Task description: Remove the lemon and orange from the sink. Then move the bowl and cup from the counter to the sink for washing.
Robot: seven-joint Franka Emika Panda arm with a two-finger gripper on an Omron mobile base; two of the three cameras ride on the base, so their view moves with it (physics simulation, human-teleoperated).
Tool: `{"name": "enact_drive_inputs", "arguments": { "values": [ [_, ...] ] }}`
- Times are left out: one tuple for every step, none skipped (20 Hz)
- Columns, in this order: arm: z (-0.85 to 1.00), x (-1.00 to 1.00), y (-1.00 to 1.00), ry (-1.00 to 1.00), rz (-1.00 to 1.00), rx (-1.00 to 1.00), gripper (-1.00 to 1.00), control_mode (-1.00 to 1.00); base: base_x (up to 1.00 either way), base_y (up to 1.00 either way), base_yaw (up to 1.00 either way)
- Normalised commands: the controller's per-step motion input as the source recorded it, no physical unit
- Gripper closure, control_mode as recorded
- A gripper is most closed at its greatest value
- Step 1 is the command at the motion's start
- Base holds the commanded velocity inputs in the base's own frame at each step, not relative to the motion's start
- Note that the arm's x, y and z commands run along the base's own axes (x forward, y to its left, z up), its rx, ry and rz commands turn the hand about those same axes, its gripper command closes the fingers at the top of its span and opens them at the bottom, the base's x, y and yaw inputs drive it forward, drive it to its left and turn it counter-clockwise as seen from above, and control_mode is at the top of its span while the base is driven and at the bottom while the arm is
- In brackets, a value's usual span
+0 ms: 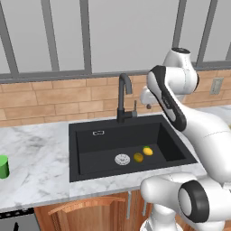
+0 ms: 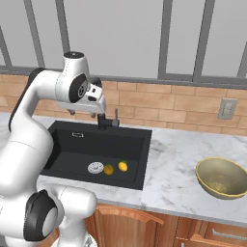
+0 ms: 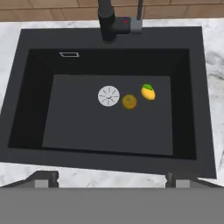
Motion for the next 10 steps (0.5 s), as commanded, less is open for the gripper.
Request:
{"name": "enact_drive_inputs", "arguments": {
  "values": [
    [0.00,-0.16,-0.12,0.00,0.00,0.02,-1.00,-1.00,0.00,0.00,0.00],
    [0.00,-0.15,-0.12,0.00,0.00,0.01,-1.00,-1.00,0.00,0.00,0.00],
    [0.00,-0.14,-0.12,0.00,0.00,0.00,-1.00,-1.00,0.00,0.00,0.00],
    [0.00,-0.13,-0.13,0.00,0.00,0.00,-1.00,-1.00,0.00,0.00,0.00],
    [0.00,-0.13,-0.15,0.00,0.00,0.01,-1.00,-1.00,0.00,0.00,0.00],
    [0.00,-0.12,-0.17,0.00,0.00,0.02,-1.00,-1.00,0.00,0.00,0.00],
    [0.00,-0.12,-0.18,0.00,0.00,0.03,-1.00,-1.00,0.00,0.00,0.00],
    [0.00,-0.12,-0.18,0.00,0.00,0.03,-1.00,-1.00,0.00,0.00,0.00],
    [0.00,-0.11,-0.18,0.00,0.00,0.03,-1.00,-1.00,0.00,0.00,0.00],
    [0.00,-0.11,-0.19,0.00,0.00,0.04,-1.00,-1.00,0.00,0.00,0.00]
  ]
}}
